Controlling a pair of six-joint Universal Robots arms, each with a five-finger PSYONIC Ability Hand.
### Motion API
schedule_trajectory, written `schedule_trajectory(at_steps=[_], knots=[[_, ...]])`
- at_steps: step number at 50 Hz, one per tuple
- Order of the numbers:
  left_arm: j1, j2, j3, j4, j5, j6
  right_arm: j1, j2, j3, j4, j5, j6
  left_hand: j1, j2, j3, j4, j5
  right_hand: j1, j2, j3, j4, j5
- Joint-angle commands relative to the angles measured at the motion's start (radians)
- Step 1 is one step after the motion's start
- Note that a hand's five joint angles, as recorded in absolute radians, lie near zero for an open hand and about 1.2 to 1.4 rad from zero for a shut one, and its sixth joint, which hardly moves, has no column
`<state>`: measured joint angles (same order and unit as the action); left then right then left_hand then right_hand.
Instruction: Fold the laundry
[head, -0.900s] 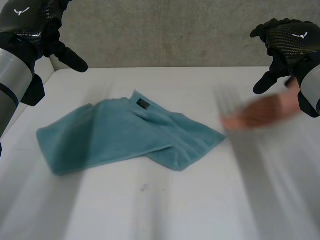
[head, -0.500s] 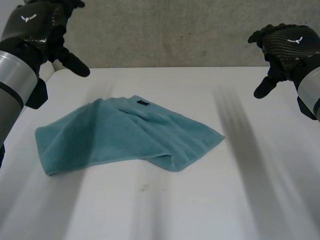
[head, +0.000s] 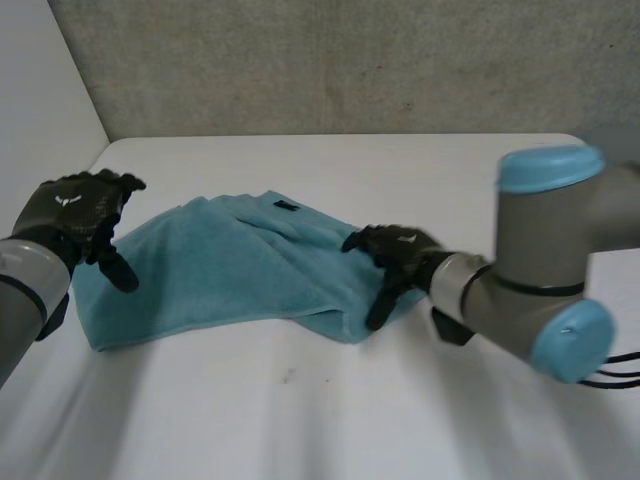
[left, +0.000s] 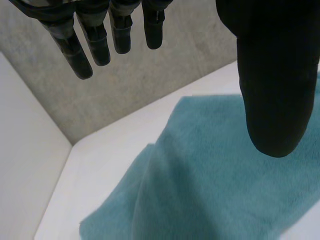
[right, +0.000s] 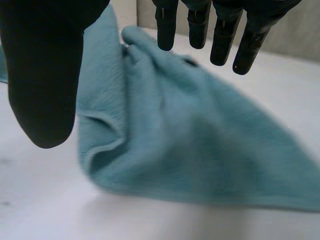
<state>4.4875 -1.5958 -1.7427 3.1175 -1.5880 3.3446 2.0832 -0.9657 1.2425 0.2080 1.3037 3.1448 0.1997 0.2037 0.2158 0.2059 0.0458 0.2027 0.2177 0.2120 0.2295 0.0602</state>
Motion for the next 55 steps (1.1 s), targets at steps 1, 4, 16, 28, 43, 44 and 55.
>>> schedule_trajectory(at_steps=[1, 4, 16, 28, 43, 44, 55], knots=[[0.018, 0.011, -0.066, 0.039, -0.001, -0.013, 0.067, 0.168, -0.119, -0.035, 0.009, 0.116, 0.008, 0.004, -0.008, 0.002, -0.013, 0.049, 0.034, 0.040, 0.023, 0.017], [0.022, 0.022, -0.078, 0.042, -0.001, -0.014, 0.092, 0.211, -0.158, -0.061, 0.014, 0.120, 0.005, 0.001, -0.011, -0.001, -0.016, 0.143, 0.128, 0.134, 0.116, 0.111], [0.026, 0.049, -0.100, 0.069, 0.000, -0.014, 0.110, 0.292, -0.230, -0.102, 0.057, 0.107, 0.002, -0.002, -0.014, -0.004, -0.019, 0.742, 0.727, 0.732, 0.715, 0.710], [0.012, 0.053, -0.107, 0.069, 0.002, -0.016, 0.109, 0.221, -0.285, -0.104, 0.055, 0.100, 0.005, 0.001, -0.011, -0.001, -0.016, 1.194, 1.179, 1.184, 1.167, 1.161], [-0.139, -0.042, -0.129, 0.084, -0.021, -0.187, 0.120, -0.142, -0.273, -0.186, 0.078, 0.106, -0.001, -0.005, -0.017, -0.007, -0.021, 1.194, 1.179, 1.184, 1.167, 1.161], [-0.140, -0.064, -0.121, 0.087, -0.038, -0.218, 0.127, -0.163, -0.267, -0.186, 0.089, 0.104, -0.001, -0.005, -0.017, -0.007, -0.021, 1.194, 1.179, 1.184, 1.167, 1.161], [-0.226, -0.228, -0.015, 0.118, -0.148, -0.332, 0.173, -0.240, -0.218, -0.174, 0.138, 0.107, 0.011, 0.007, -0.005, 0.005, -0.010, 1.194, 1.179, 1.184, 1.167, 1.161]])
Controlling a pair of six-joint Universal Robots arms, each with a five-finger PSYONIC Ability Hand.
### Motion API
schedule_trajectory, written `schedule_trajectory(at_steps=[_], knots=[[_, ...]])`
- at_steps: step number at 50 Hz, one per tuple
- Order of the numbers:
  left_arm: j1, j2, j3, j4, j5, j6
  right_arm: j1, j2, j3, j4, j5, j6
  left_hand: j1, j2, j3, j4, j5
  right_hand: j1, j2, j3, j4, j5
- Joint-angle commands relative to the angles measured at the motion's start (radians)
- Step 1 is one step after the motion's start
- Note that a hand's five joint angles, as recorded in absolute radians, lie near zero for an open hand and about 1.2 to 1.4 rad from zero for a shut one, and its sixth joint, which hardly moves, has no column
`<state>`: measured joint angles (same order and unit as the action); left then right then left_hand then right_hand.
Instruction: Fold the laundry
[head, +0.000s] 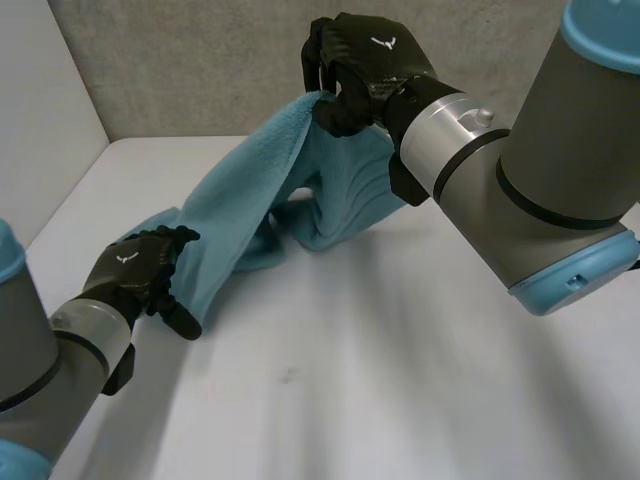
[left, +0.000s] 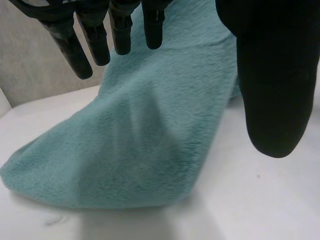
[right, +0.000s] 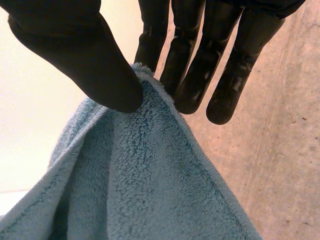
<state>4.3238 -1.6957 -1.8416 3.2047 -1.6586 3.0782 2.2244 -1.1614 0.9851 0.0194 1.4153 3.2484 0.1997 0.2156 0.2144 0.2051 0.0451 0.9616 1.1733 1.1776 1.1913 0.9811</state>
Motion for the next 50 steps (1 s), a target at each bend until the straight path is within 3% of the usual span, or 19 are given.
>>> schedule_trajectory(at_steps=[1, 12, 17, 18, 19, 20, 21, 25, 27, 28, 30, 36, 38, 41, 45, 50], knots=[[-0.062, -0.128, 0.084, 0.030, -0.078, -0.065, 0.032, -0.044, 0.040, 0.014, 0.027, 0.004, 0.011, -0.005, -0.004, 0.005, -0.009, 0.435, 0.223, 0.219, 0.205, 0.241], [-0.108, -0.292, 0.190, 0.040, -0.098, -0.179, 0.032, -0.101, 0.125, 0.013, 0.034, 0.008, 0.072, 0.057, 0.058, 0.067, 0.053, 0.435, 0.223, 0.219, 0.205, 0.241], [-0.131, -0.348, 0.236, 0.041, -0.104, -0.184, 0.031, -0.116, 0.138, 0.011, 0.056, 0.011, 0.278, 0.262, 0.263, 0.273, 0.258, 0.435, 0.223, 0.219, 0.205, 0.241], [-0.131, -0.363, 0.251, 0.041, -0.107, -0.184, 0.026, -0.121, 0.139, 0.011, 0.062, 0.010, 0.493, 0.477, 0.478, 0.488, 0.473, 0.435, 0.223, 0.219, 0.205, 0.241], [-0.131, -0.371, 0.265, 0.041, -0.121, -0.184, 0.020, -0.122, 0.142, 0.011, 0.065, 0.008, 0.864, 0.849, 0.850, 0.859, 0.844, 0.435, 0.223, 0.219, 0.205, 0.241], [-0.131, -0.371, 0.265, 0.041, -0.121, -0.184, 0.020, -0.122, 0.142, 0.011, 0.065, 0.008, 0.868, 0.852, 0.853, 0.863, 0.848, 0.435, 0.223, 0.219, 0.205, 0.241], [-0.125, -0.371, 0.272, 0.040, -0.144, -0.182, 0.018, -0.122, 0.148, 0.010, 0.063, 0.001, 1.191, 1.175, 1.176, 1.185, 1.171, 0.435, 0.223, 0.219, 0.205, 0.241], [-0.085, -0.345, 0.268, 0.035, -0.198, -0.181, 0.006, -0.116, 0.176, 0.014, 0.059, -0.036, 1.197, 1.181, 1.182, 1.191, 1.177, 0.435, 0.223, 0.219, 0.205, 0.241], [-0.004, -0.264, 0.233, 0.033, -0.204, -0.170, -0.018, -0.112, 0.187, 0.022, 0.059, -0.067, 1.197, 1.181, 1.182, 1.191, 1.177, 0.435, 0.223, 0.219, 0.205, 0.241], [-0.004, -0.263, 0.232, 0.033, -0.204, -0.170, -0.019, -0.112, 0.187, 0.022, 0.059, -0.067, 1.197, 1.181, 1.182, 1.191, 1.177, 0.435, 0.223, 0.219, 0.205, 0.241], [0.048, -0.166, 0.176, 0.032, -0.173, -0.129, -0.067, -0.101, 0.227, 0.042, 0.047, -0.155, 1.197, 1.181, 1.182, 1.191, 1.177, 0.435, 0.223, 0.219, 0.205, 0.241], [0.076, -0.055, 0.107, 0.029, -0.072, 0.014, -0.089, -0.015, 0.270, 0.119, 0.037, -0.308, 1.197, 1.181, 1.182, 1.191, 1.177, 0.435, 0.223, 0.219, 0.205, 0.241], [0.080, -0.018, 0.081, 0.005, 0.000, 0.127, -0.092, 0.057, 0.288, 0.175, 0.030, -0.370, 1.197, 1.181, 1.182, 1.191, 1.177, 0.435, 0.223, 0.219, 0.205, 0.241], [0.083, -0.019, 0.076, -0.057, 0.042, 0.238, -0.088, 0.110, 0.297, 0.230, 0.017, -0.398, 1.197, 1.181, 1.182, 1.191, 1.177, 0.435, 0.223, 0.219, 0.205, 0.241], [0.086, -0.039, 0.090, -0.097, 0.053, 0.304, -0.088, 0.161, 0.283, 0.257, 0.014, -0.403, 1.197, 1.181, 1.182, 1.191, 1.177, 0.435, 0.223, 0.219, 0.205, 0.241], [0.083, -0.206, 0.240, -0.095, 0.045, 0.364, -0.109, 0.204, 0.190, 0.237, 0.007, -0.398, 1.197, 1.181, 1.182, 1.191, 1.177, 0.435, 0.223, 0.219, 0.205, 0.241]])
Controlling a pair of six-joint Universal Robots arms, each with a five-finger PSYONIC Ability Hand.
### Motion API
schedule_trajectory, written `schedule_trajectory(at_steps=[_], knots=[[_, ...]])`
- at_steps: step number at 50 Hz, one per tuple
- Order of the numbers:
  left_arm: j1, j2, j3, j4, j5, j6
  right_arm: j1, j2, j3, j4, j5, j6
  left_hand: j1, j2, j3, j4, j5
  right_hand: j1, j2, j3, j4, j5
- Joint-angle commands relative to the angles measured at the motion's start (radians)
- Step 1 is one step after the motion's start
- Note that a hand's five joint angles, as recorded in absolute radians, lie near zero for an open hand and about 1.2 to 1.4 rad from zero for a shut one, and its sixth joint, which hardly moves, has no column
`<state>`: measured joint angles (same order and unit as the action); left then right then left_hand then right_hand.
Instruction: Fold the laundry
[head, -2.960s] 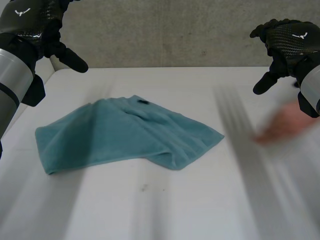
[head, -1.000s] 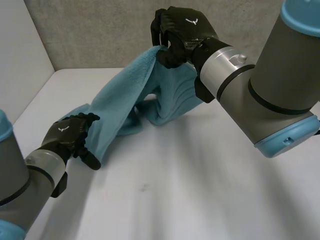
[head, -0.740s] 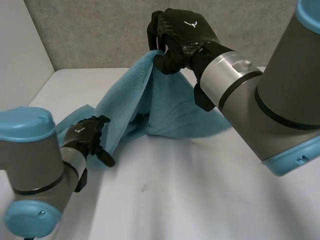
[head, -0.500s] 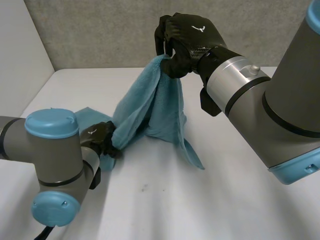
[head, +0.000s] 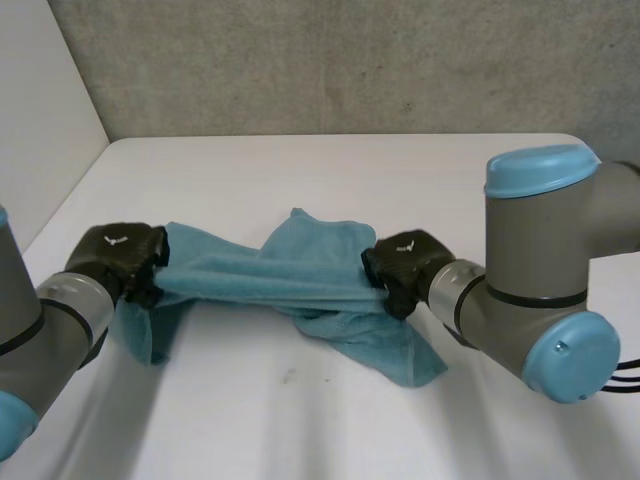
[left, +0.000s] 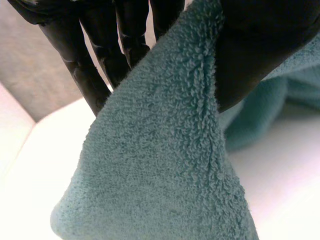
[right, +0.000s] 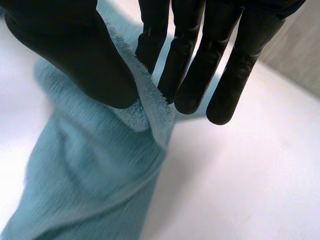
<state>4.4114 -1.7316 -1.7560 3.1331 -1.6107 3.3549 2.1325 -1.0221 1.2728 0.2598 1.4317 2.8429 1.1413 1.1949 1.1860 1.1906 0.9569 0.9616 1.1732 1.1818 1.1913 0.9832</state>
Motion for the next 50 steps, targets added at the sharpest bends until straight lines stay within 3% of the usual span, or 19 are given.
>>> schedule_trajectory(at_steps=[1, 7, 10, 14, 15, 19, 28, 36, 45, 46, 47, 48, 50], knots=[[-0.004, -0.171, 0.154, -0.024, -0.003, 0.087, -0.017, 0.065, -0.098, -0.004, -0.010, 0.007, 0.255, 0.201, 0.210, 0.206, 0.265, 0.435, 0.223, 0.214, 0.205, 0.239], [-0.047, -0.292, 0.615, -0.019, 0.005, 0.130, -0.042, 0.062, -0.447, -0.149, 0.013, 0.016, 0.255, 0.201, 0.210, 0.206, 0.265, 0.435, 0.223, 0.214, 0.205, 0.239], [-0.058, -0.290, 0.710, 0.005, 0.006, 0.149, -0.043, 0.057, -0.518, -0.194, 0.029, 0.026, 0.255, 0.201, 0.210, 0.206, 0.265, 0.435, 0.223, 0.214, 0.205, 0.239], [-0.075, -0.251, 0.868, 0.242, 0.005, 0.169, -0.043, -0.044, -0.584, -0.411, 0.075, 0.067, 0.255, 0.201, 0.210, 0.206, 0.265, 0.435, 0.223, 0.214, 0.205, 0.239], [-0.076, -0.218, 0.865, 0.315, 0.003, 0.166, -0.043, -0.099, -0.555, -0.469, 0.076, 0.075, 0.255, 0.201, 0.210, 0.206, 0.265, 0.435, 0.223, 0.214, 0.205, 0.239], [-0.081, -0.180, 0.837, 0.390, -0.002, 0.164, -0.042, -0.199, -0.444, -0.533, 0.059, 0.075, 0.255, 0.201, 0.210, 0.206, 0.265, 0.435, 0.223, 0.214, 0.205, 0.239], [-0.096, -0.105, 0.497, 0.227, 0.021, 0.120, -0.034, -0.341, -0.023, -0.490, -0.056, 0.046, 0.255, 0.201, 0.210, 0.206, 0.265, 0.435, 0.223, 0.214, 0.205, 0.239], [-0.090, -0.100, 0.248, 0.073, 0.025, 0.115, -0.025, -0.307, 0.195, -0.308, -0.076, -0.014, 0.255, 0.201, 0.210, 0.206, 0.265, 0.435, 0.223, 0.214, 0.205, 0.239], [-0.098, -0.083, 0.174, 0.025, 0.023, 0.121, -0.051, -0.153, 0.191, -0.214, -0.062, -0.019, 0.255, 0.201, 0.210, 0.206, 0.265, 0.435, 0.223, 0.214, 0.205, 0.239], [-0.101, -0.069, 0.177, 0.024, 0.023, 0.121, -0.068, -0.151, 0.183, -0.214, -0.062, -0.013, 0.255, 0.201, 0.210, 0.206, 0.265, 0.285, 0.073, 0.064, 0.055, 0.088], [-0.101, -0.057, 0.185, 0.022, 0.023, 0.123, -0.087, -0.153, 0.177, -0.215, -0.062, 0.003, 0.255, 0.201, 0.210, 0.206, 0.265, -0.101, -0.312, -0.321, -0.330, -0.297], [-0.101, -0.057, 0.185, 0.022, 0.023, 0.123, -0.088, -0.153, 0.177, -0.215, -0.062, 0.003, 0.255, 0.201, 0.210, 0.206, 0.265, -0.104, -0.316, -0.325, -0.334, -0.301], [-0.105, -0.039, 0.217, 0.015, 0.021, 0.126, -0.124, -0.156, 0.168, -0.214, -0.065, 0.077, 0.255, 0.201, 0.210, 0.206, 0.265, -0.482, -0.694, -0.702, -0.712, -0.678]])
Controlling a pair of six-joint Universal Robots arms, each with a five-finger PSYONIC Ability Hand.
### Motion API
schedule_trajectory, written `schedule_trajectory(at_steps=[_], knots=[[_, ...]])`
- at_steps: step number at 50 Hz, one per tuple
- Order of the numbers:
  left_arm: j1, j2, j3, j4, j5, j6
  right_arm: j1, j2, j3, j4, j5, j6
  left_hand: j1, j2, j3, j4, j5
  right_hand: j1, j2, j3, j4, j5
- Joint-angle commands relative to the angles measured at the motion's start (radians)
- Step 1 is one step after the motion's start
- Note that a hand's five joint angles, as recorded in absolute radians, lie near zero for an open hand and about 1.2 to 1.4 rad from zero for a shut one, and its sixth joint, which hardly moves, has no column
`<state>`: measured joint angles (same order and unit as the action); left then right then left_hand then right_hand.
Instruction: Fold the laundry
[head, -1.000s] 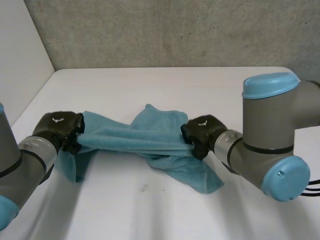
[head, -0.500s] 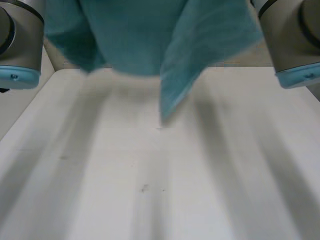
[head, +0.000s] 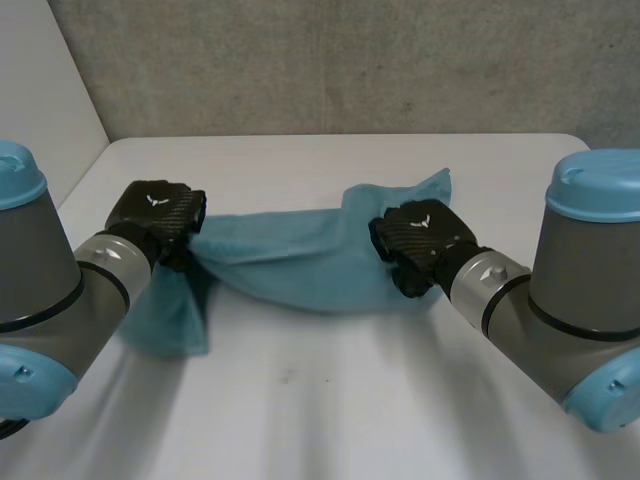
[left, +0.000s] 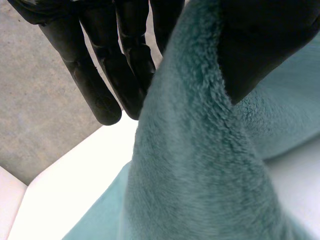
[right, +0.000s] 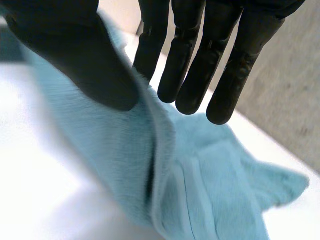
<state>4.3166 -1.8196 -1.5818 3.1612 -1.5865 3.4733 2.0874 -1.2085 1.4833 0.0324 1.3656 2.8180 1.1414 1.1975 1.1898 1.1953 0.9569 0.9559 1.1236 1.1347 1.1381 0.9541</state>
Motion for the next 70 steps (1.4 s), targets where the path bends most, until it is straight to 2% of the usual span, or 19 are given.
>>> schedule_trajectory(at_steps=[1, 3, 11, 14, 19, 26, 34, 41, 46, 55, 58, 60, 61, 62, 63, 64, 66, 68, 70], knots=[[-0.011, 0.049, 0.043, -0.013, -0.003, 0.007, -0.079, 0.030, -0.043, 0.014, 0.001, 0.103, 0.255, 0.199, 0.207, 0.201, 0.265, -0.477, -0.645, -0.656, -0.660, -0.650], [-0.024, 0.066, 0.086, -0.039, -0.003, 0.006, -0.119, 0.023, -0.046, 0.015, -0.011, 0.213, 0.255, 0.199, 0.207, 0.201, 0.265, -0.673, -0.841, -0.852, -0.856, -0.846], [-0.064, 0.100, 0.212, -0.110, -0.003, 0.006, -0.205, -0.034, 0.011, 0.014, -0.037, 0.423, 0.255, 0.199, 0.207, 0.201, 0.265, -0.781, -0.949, -0.960, -0.964, -0.954], [-0.066, 0.102, 0.230, -0.122, -0.003, 0.006, -0.218, -0.036, 0.023, 0.012, -0.056, 0.439, 0.255, 0.199, 0.207, 0.201, 0.265, -0.781, -0.949, -0.960, -0.964, -0.954], [-0.069, 0.144, 0.270, -0.153, -0.001, 0.006, -0.256, -0.031, 0.043, 0.017, -0.181, 0.446, 0.255, 0.199, 0.207, 0.201, 0.265, -0.781, -0.949, -0.960, -0.964, -0.954], [-0.069, 0.187, 0.290, -0.153, 0.000, 0.006, -0.280, 0.016, 0.049, 0.015, -0.288, 0.454, 0.255, 0.199, 0.207, 0.201, 0.265, -0.781, -0.949, -0.960, -0.964, -0.954], [-0.071, 0.194, 0.325, -0.155, -0.001, 0.006, -0.245, 0.165, 0.043, -0.034, -0.295, 0.452, 0.255, 0.199, 0.207, 0.201, 0.265, -0.781, -0.949, -0.960, -0.964, -0.954], [-0.087, 0.197, 0.352, -0.156, -0.003, 0.004, -0.161, 0.225, 0.015, -0.128, -0.249, 0.457, 0.255, 0.199, 0.207, 0.201, 0.265, -0.781, -0.949, -0.960, -0.964, -0.954], [-0.117, 0.232, 0.355, -0.156, -0.006, 0.003, -0.072, 0.244, 0.003, -0.216, -0.157, 0.459, 0.255, 0.199, 0.207, 0.201, 0.265, -0.727, -0.895, -0.906, -0.909, -0.900], [-0.143, 0.252, 0.350, -0.156, -0.007, -0.003, 0.036, 0.291, -0.034, -0.286, -0.075, 0.457, 0.255, 0.199, 0.207, 0.201, 0.265, -0.707, -0.874, -0.885, -0.889, -0.879], [-0.149, 0.267, 0.345, -0.155, -0.009, -0.003, 0.075, 0.323, -0.071, -0.292, -0.049, 0.454, 0.255, 0.199, 0.207, 0.201, 0.265, -0.545, -0.713, -0.724, -0.727, -0.718], [-0.147, 0.269, 0.344, -0.155, -0.010, -0.003, 0.094, 0.366, -0.119, -0.292, -0.025, 0.449, 0.255, 0.199, 0.207, 0.201, 0.265, -0.105, -0.272, -0.283, -0.287, -0.277], [-0.147, 0.269, 0.344, -0.155, -0.010, -0.003, 0.094, 0.366, -0.120, -0.292, -0.025, 0.449, 0.255, 0.199, 0.207, 0.201, 0.265, -0.102, -0.269, -0.281, -0.284, -0.274], [-0.146, 0.267, 0.342, -0.153, -0.012, -0.003, 0.095, 0.377, -0.142, -0.292, -0.008, 0.449, 0.255, 0.199, 0.207, 0.201, 0.265, 0.308, 0.140, 0.129, 0.126, 0.135], [-0.146, 0.267, 0.342, -0.153, -0.012, -0.003, 0.095, 0.377, -0.143, -0.292, -0.008, 0.449, 0.255, 0.199, 0.207, 0.201, 0.265, 0.312, 0.144, 0.133, 0.130, 0.140], [-0.143, 0.263, 0.339, -0.152, -0.018, -0.003, 0.092, 0.379, -0.161, -0.292, 0.022, 0.449, 0.255, 0.199, 0.207, 0.201, 0.265, 0.439, 0.271, 0.260, 0.257, 0.266], [-0.135, 0.258, 0.338, -0.150, -0.027, -0.003, 0.085, 0.369, -0.167, -0.292, 0.064, 0.445, 0.255, 0.199, 0.207, 0.201, 0.265, 0.440, 0.273, 0.262, 0.258, 0.268], [-0.106, 0.252, 0.309, -0.150, -0.041, 0.001, 0.050, 0.290, -0.173, -0.281, 0.134, 0.426, 0.255, 0.199, 0.207, 0.201, 0.265, 0.440, 0.273, 0.262, 0.258, 0.268], [-0.079, 0.249, 0.283, -0.147, -0.037, 0.004, 0.001, 0.220, -0.161, -0.278, 0.142, 0.398, 0.255, 0.199, 0.207, 0.201, 0.265, 0.440, 0.273, 0.262, 0.258, 0.268]])
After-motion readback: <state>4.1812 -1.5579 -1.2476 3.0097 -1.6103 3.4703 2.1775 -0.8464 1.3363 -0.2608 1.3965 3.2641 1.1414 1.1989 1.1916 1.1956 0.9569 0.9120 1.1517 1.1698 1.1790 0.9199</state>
